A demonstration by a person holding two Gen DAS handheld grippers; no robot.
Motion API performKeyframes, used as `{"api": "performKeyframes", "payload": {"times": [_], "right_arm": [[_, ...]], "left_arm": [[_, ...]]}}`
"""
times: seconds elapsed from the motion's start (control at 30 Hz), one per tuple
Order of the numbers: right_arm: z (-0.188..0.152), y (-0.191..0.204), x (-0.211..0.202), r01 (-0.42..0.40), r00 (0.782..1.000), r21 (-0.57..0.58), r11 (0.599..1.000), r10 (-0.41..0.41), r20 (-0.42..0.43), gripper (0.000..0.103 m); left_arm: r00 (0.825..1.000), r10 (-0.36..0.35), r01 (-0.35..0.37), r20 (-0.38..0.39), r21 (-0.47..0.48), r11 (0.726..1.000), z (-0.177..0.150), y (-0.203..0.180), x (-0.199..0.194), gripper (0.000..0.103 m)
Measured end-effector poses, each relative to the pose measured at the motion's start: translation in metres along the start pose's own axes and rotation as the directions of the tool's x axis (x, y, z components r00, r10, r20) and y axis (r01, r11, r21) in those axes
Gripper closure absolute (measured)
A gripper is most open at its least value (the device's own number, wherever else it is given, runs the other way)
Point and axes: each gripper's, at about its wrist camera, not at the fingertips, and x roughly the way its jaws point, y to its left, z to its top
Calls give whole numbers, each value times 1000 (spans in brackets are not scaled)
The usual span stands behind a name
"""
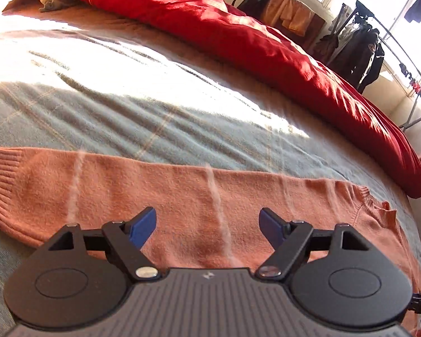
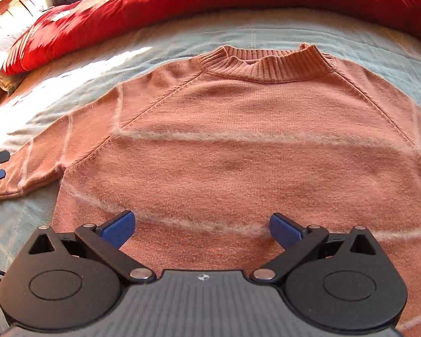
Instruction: Fold clothes
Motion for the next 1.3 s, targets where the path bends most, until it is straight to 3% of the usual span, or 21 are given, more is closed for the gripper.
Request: {"api": "performKeyframes", "payload": {"times": [0.27, 0.4, 0.5, 0.67, 0.8, 0.93, 1.0, 1.13, 1.2, 1.3], "right_arm": [[8, 38, 12, -94, 995, -80, 992, 91, -49, 0], [4, 47, 21, -85, 993, -116, 990, 75, -91, 0], [0, 54, 26, -63, 993, -205, 977, 41, -110, 0], [-11, 68, 31, -19, 994, -352, 936, -22, -111, 0], [-11, 70, 33, -4, 993, -362, 932, -38, -109, 0], [-10, 69, 33, -17, 993, -363, 932, -29, -119, 0], [-11, 68, 33, -21, 993, -365, 931, -24, -117, 0], [-14, 69, 33, -13, 994, -370, 929, -28, -106, 0], [-16, 70, 34, -6, 994, -373, 928, -34, -101, 0], [-17, 70, 35, 0, 995, -373, 928, -38, -94, 0]], "left_arm": [[998, 67, -67, -4, 41, 997, -4, 22, 2, 22], [987, 162, -162, 18, 49, 986, -5, 43, -13, 22], [965, 260, -261, 14, 48, 964, 2, 53, -18, 22], [959, 281, -282, 32, 58, 958, 16, 47, -17, 22], [957, 287, -289, 38, 66, 955, 23, 49, -7, 22], [903, 429, -429, 17, 91, 899, 17, 67, -1, 20], [888, 460, -459, 17, 90, 884, 18, 66, -6, 20], [903, 426, -429, 53, 119, 895, 23, 36, -16, 23], [938, 342, -346, 55, 150, 926, 22, 12, -16, 22], [971, 239, -238, 29, 257, 937, 11, -29, -3, 21]]}}
